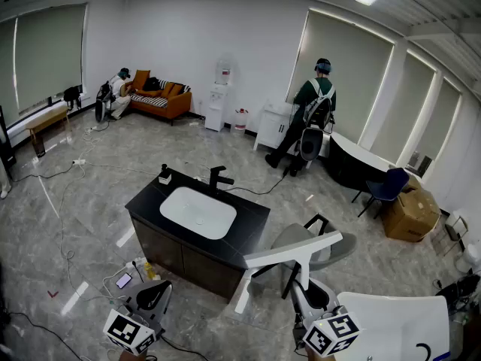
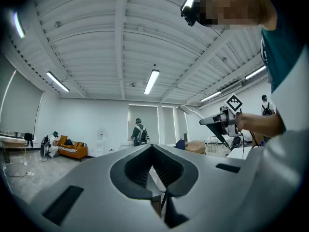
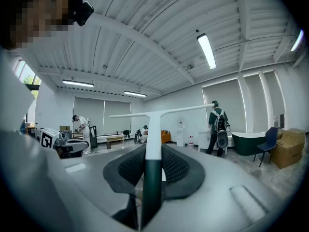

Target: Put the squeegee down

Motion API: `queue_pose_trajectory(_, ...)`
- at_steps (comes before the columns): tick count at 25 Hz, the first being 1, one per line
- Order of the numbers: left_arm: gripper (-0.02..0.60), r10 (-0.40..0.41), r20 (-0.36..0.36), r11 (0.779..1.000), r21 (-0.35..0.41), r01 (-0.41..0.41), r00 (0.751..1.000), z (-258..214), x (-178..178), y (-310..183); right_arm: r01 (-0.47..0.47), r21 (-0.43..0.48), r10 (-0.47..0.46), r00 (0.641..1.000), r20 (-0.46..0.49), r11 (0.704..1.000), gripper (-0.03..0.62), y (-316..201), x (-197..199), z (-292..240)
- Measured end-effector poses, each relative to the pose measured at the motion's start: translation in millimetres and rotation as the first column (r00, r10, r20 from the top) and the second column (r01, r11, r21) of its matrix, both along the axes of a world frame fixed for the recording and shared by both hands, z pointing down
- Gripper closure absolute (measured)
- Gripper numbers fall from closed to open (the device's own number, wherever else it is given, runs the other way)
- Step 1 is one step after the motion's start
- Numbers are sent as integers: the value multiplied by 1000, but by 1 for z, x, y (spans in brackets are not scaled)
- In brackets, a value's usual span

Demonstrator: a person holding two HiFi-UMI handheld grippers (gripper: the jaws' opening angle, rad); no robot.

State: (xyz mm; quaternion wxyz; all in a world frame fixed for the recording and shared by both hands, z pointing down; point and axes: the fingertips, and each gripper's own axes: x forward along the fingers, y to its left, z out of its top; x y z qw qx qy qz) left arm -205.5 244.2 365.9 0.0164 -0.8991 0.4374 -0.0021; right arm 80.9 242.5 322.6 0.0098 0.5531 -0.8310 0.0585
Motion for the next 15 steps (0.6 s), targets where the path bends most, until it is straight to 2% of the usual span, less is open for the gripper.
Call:
queue_pose_trajectory(8, 577, -3, -4, 1000, 2, 3, 1000, -1, -15, 1, 2, 0, -2, 1000, 8, 1000, 496, 0, -16, 0)
queue_pose_trajectory(15, 577, 2, -12, 1000, 1, -2, 1000, 0, -6, -3, 13, -7, -13, 1000, 26, 1000, 496, -5, -12, 0)
